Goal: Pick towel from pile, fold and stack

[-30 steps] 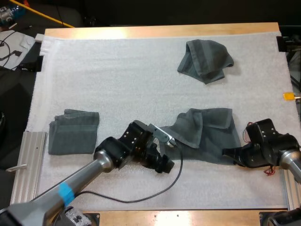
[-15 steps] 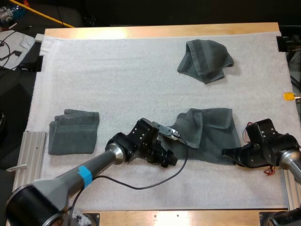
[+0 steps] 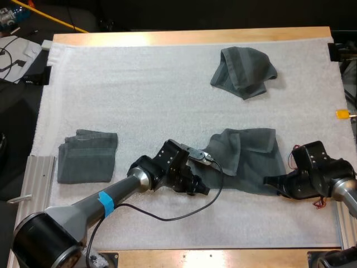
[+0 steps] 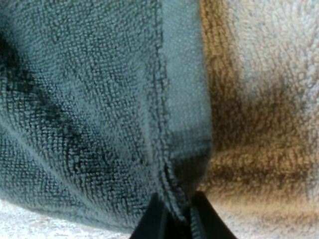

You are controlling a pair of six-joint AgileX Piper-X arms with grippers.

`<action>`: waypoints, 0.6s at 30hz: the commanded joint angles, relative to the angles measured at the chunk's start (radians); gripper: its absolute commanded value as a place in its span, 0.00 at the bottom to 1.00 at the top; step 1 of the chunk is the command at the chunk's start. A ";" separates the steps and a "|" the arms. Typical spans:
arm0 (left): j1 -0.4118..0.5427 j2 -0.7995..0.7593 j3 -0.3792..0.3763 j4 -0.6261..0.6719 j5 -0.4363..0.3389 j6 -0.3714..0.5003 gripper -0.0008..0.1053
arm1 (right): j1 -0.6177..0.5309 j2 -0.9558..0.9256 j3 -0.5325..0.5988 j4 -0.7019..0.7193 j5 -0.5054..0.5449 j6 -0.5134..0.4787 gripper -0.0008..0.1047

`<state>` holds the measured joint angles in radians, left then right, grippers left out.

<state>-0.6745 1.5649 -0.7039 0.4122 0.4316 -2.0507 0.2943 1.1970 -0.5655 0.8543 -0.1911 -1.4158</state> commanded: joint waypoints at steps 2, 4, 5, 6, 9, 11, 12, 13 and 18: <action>-0.003 0.010 -0.002 0.019 -0.005 -0.017 0.15 | -0.002 -0.009 -0.003 0.014 -0.002 -0.012 0.01; -0.002 0.010 -0.002 0.015 -0.005 -0.019 0.08 | 0.000 -0.011 -0.003 0.011 -0.005 -0.014 0.01; -0.003 0.010 -0.001 0.012 -0.007 -0.019 0.06 | -0.001 -0.011 -0.003 0.010 -0.007 -0.014 0.01; -0.004 0.009 -0.002 0.015 -0.009 -0.016 0.02 | 0.000 -0.008 0.000 0.013 -0.009 -0.016 0.01; -0.005 0.006 -0.003 0.029 -0.008 -0.014 0.01 | 0.000 -0.008 0.001 0.014 -0.021 -0.025 0.01; -0.004 -0.017 -0.003 0.047 -0.007 -0.003 0.01 | 0.001 -0.008 -0.001 0.016 -0.038 -0.039 0.01; -0.004 -0.039 -0.005 0.060 -0.009 0.005 0.01 | 0.000 -0.018 -0.005 0.017 -0.048 -0.045 0.01; -0.004 -0.063 -0.005 0.078 -0.013 0.017 0.01 | 0.000 -0.026 -0.005 0.020 -0.054 -0.052 0.01; -0.002 -0.212 -0.006 0.181 -0.043 0.081 0.01 | -0.001 -0.114 -0.048 0.039 -0.088 -0.054 0.01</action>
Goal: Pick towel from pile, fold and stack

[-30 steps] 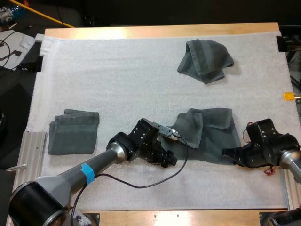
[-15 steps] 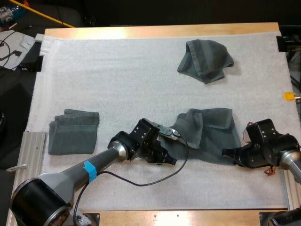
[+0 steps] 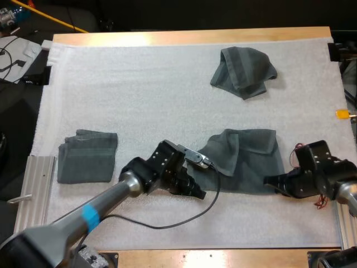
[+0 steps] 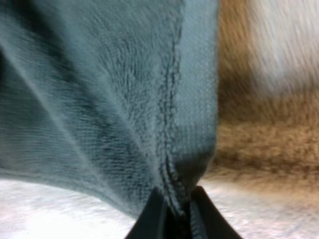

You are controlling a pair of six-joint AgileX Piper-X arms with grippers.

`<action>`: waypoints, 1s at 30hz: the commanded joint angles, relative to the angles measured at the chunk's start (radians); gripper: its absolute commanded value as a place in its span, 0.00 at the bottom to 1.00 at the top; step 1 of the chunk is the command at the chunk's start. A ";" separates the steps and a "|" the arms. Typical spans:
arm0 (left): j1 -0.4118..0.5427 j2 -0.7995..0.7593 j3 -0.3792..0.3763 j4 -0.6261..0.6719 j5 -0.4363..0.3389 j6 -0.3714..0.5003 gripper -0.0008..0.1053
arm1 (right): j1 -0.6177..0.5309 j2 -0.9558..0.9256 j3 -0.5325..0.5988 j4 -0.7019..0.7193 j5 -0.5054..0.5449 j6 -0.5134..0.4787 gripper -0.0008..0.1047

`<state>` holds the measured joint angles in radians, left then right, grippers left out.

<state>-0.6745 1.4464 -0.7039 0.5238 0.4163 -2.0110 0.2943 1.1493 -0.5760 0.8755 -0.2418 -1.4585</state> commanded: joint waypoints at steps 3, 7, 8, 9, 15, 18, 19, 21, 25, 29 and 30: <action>-0.003 -0.182 -0.017 0.135 -0.044 0.069 0.01 | 0.000 -0.137 -0.077 0.028 -0.062 0.009 0.01; -0.003 -0.292 -0.050 0.210 -0.043 0.084 0.01 | 0.000 -0.225 -0.139 0.039 -0.092 0.050 0.01; -0.003 -0.314 -0.063 0.226 -0.040 0.084 0.01 | 0.000 -0.243 -0.158 0.042 -0.097 0.061 0.01; -0.002 -0.335 -0.078 0.240 -0.037 0.083 0.01 | 0.000 -0.259 -0.177 0.046 -0.100 0.072 0.01; -0.006 -0.407 -0.145 0.276 -0.037 0.076 0.01 | 0.000 -0.280 -0.295 0.115 -0.096 0.088 0.01; -0.007 -0.441 -0.205 0.307 -0.028 0.071 0.01 | 0.001 -0.288 -0.371 0.183 -0.113 0.086 0.01; -0.006 -0.450 -0.221 0.315 -0.023 0.069 0.01 | 0.001 -0.294 -0.392 0.203 -0.121 0.086 0.01; -0.004 -0.467 -0.253 0.332 -0.018 0.065 0.01 | 0.002 -0.300 -0.435 0.242 -0.139 0.086 0.01; -0.006 -0.496 -0.294 0.371 -0.018 0.063 0.01 | 0.004 -0.309 -0.506 0.310 -0.148 0.086 0.01; -0.005 -0.517 -0.320 0.412 -0.023 0.062 0.01 | 0.007 -0.317 -0.564 0.366 -0.143 0.085 0.01; -0.006 -0.519 -0.327 0.425 -0.024 0.062 0.01 | 0.008 -0.322 -0.578 0.383 -0.143 0.085 0.01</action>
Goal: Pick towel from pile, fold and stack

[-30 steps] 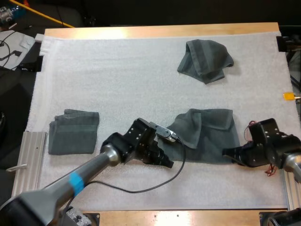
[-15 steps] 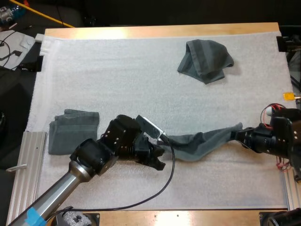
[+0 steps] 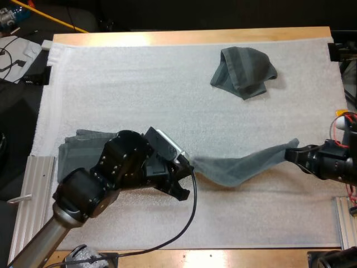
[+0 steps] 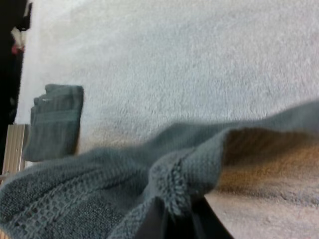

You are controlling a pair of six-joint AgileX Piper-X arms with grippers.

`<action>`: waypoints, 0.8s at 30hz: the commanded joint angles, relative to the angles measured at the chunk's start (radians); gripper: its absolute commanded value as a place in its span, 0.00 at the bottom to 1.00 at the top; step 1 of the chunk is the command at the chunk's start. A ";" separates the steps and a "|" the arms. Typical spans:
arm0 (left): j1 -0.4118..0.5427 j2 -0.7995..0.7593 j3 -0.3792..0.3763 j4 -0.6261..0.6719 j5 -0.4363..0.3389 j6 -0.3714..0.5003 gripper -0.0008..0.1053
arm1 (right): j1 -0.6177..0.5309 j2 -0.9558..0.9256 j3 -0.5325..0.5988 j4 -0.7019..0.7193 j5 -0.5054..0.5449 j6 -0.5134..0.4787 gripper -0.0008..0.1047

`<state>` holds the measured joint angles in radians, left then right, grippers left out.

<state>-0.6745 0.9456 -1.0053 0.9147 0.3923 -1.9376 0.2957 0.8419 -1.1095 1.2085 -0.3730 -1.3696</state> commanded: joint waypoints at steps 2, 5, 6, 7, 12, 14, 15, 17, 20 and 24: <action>-0.005 -0.023 -0.039 0.059 -0.001 -0.012 0.01 | 0.007 -0.022 -0.072 0.081 -0.014 -0.005 0.01; -0.005 -0.031 -0.047 0.086 0.004 -0.010 0.01 | 0.005 -0.027 -0.091 0.120 -0.017 -0.007 0.01; -0.005 -0.029 -0.041 0.081 0.003 -0.008 0.01 | 0.005 -0.027 -0.081 0.112 -0.014 -0.008 0.01; -0.003 -0.034 -0.038 0.101 0.006 -0.006 0.01 | 0.006 -0.033 -0.080 0.123 -0.019 -0.003 0.01; -0.004 -0.060 -0.037 0.204 0.011 -0.001 0.01 | 0.016 -0.069 -0.079 0.207 -0.044 0.002 0.01; -0.008 -0.064 -0.037 0.240 -0.008 0.008 0.01 | 0.029 -0.073 -0.076 0.224 -0.049 0.010 0.01; -0.008 -0.066 -0.036 0.250 -0.023 0.011 0.01 | 0.038 -0.075 -0.071 0.227 -0.047 0.013 0.01; -0.010 -0.060 -0.029 0.257 -0.060 0.024 0.01 | 0.057 -0.066 -0.055 0.214 -0.030 0.023 0.01; -0.009 -0.030 -0.002 0.214 -0.118 0.044 0.01 | 0.059 -0.032 0.006 0.133 0.004 0.037 0.02; 0.007 0.056 0.039 0.095 -0.160 0.061 0.01 | 0.051 0.060 0.105 -0.058 0.042 0.059 0.01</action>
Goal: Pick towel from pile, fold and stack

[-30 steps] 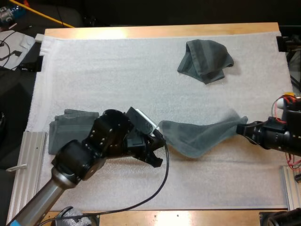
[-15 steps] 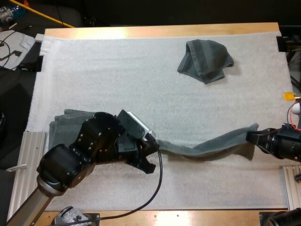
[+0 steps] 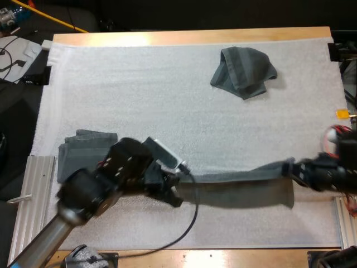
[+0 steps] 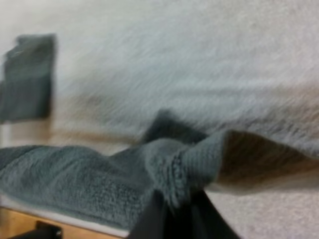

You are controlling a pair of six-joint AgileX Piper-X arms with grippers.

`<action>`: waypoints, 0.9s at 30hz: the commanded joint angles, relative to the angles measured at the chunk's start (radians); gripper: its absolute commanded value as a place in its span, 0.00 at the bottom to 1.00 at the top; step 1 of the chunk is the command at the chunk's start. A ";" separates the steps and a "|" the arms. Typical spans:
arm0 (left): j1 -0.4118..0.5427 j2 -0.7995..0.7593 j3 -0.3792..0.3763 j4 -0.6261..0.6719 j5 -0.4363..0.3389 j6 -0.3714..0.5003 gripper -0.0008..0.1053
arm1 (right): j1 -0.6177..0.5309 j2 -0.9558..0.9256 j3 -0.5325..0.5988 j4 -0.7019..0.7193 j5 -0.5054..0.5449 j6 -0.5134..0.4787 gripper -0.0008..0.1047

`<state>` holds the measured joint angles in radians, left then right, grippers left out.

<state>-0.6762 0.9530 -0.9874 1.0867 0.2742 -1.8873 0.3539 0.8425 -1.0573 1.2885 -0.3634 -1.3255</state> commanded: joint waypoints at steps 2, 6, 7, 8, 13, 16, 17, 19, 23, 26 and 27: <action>0.032 0.102 0.033 -0.137 -0.040 0.016 0.01 | -0.006 0.119 0.083 -0.230 0.050 0.029 0.01; 0.056 0.133 0.029 -0.154 -0.022 0.019 0.01 | -0.005 0.156 0.074 -0.204 0.043 0.031 0.01; 0.097 0.183 0.029 -0.192 -0.007 0.027 0.01 | -0.005 0.218 0.072 -0.269 0.050 0.049 0.01; 0.123 0.214 0.028 -0.219 0.007 0.030 0.01 | -0.005 0.258 0.074 -0.311 0.053 0.063 0.01; 0.249 0.345 0.028 -0.347 0.104 0.037 0.01 | -0.005 0.426 0.072 -0.501 0.054 0.140 0.00; 0.301 0.409 0.028 -0.403 0.141 0.037 0.01 | -0.006 0.493 0.073 -0.578 0.056 0.179 0.00; 0.314 0.427 0.028 -0.419 0.149 0.035 0.01 | -0.007 0.511 0.072 -0.600 0.059 0.191 0.00; 0.336 0.460 0.027 -0.449 0.159 0.033 0.01 | -0.009 0.539 0.070 -0.633 0.070 0.213 0.01; 0.365 0.518 0.027 -0.498 0.167 0.029 0.01 | -0.013 0.582 0.070 -0.688 0.111 0.250 0.01; 0.378 0.554 0.027 -0.531 0.167 0.026 0.00 | -0.016 0.603 0.069 -0.718 0.156 0.271 0.01; 0.379 0.564 0.026 -0.541 0.165 0.026 0.00 | -0.018 0.606 0.068 -0.724 0.170 0.276 0.01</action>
<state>-0.3049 1.4921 -0.9568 0.5890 0.4310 -1.8537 0.3471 1.4387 -0.9836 0.6018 -0.2402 -1.0713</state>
